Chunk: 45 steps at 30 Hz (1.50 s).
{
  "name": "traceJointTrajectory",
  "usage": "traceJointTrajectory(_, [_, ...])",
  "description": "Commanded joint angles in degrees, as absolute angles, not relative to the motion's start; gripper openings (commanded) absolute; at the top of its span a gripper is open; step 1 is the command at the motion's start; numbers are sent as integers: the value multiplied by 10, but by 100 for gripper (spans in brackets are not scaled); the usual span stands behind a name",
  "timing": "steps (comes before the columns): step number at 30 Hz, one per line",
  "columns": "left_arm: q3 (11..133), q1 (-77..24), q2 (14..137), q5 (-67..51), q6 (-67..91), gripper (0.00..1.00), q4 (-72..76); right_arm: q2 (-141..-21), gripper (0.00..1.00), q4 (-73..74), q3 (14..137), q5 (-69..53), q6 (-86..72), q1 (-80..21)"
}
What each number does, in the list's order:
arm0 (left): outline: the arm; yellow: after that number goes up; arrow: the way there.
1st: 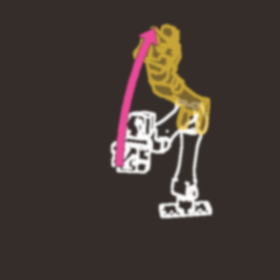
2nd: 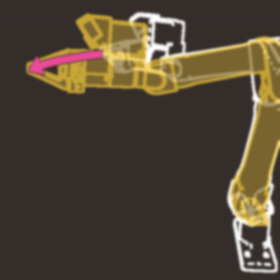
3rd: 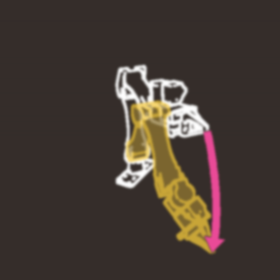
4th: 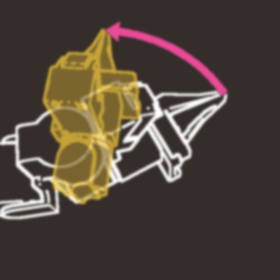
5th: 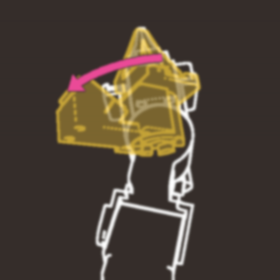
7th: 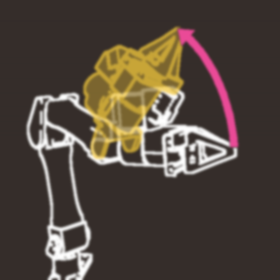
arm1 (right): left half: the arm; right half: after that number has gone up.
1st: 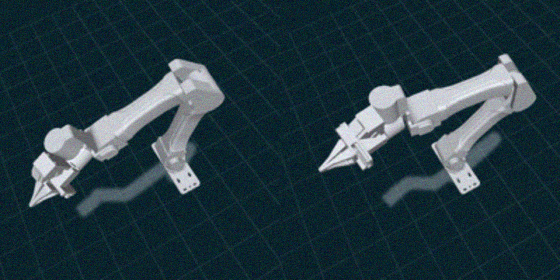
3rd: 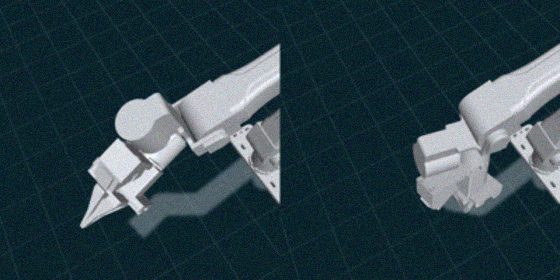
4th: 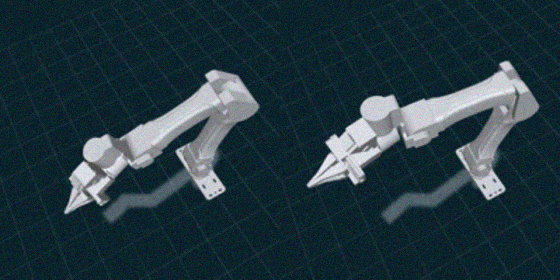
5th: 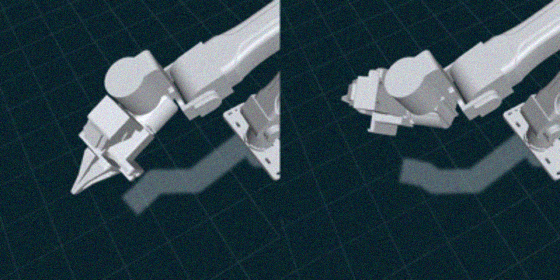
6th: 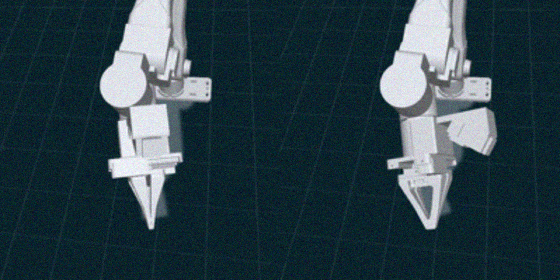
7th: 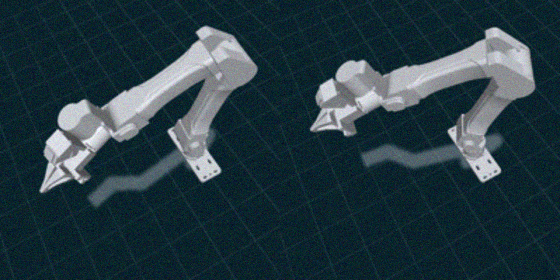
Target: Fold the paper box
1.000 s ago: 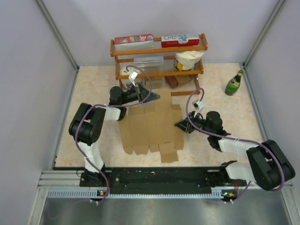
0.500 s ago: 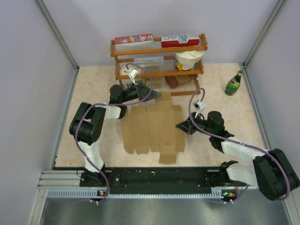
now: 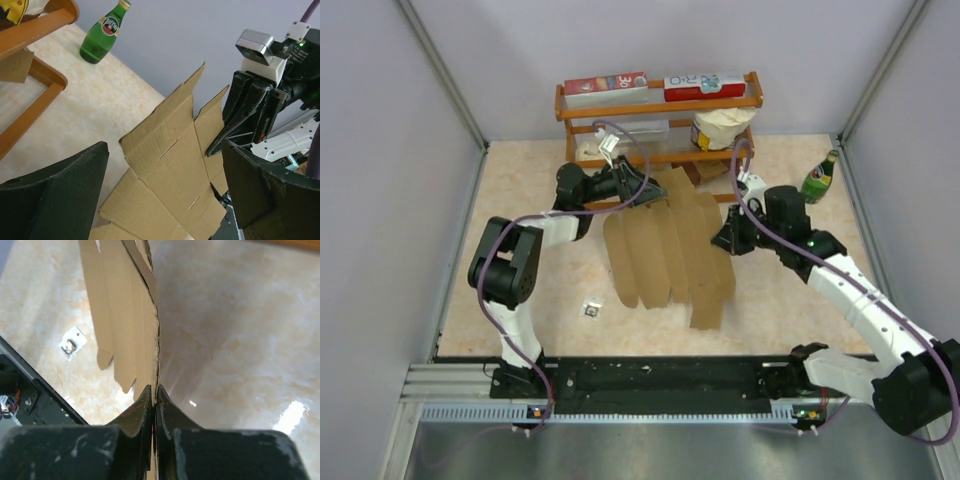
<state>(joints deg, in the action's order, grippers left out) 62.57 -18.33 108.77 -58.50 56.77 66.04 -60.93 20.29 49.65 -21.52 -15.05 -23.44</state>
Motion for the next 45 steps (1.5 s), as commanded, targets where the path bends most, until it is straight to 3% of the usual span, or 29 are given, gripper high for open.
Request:
traceJointTrajectory(1, [634, -179, 1041, -581, 472, 99, 556, -663, 0, 400, 582, -173, -85, -226])
traceJointTrajectory(10, [625, -177, 953, -491, 280, 99, 298, -714, 0, 505, 648, -48, -55, -229])
traceJointTrajectory(20, [589, -174, 937, -479, 273, 98, 287, -790, 0, 501, 657, 73, -52, -290])
traceJointTrajectory(33, [563, -174, 931, -453, 249, 98, 244, -824, 0, 392, 602, 163, -36, -344])
traceJointTrajectory(42, [533, -209, 937, -466, 221, 77, 255, -809, 0, 340, 572, 170, -25, -352])
traceJointTrajectory(45, [519, -236, 940, -456, 207, 75, 256, -803, 0, 333, 567, 167, -20, -352])
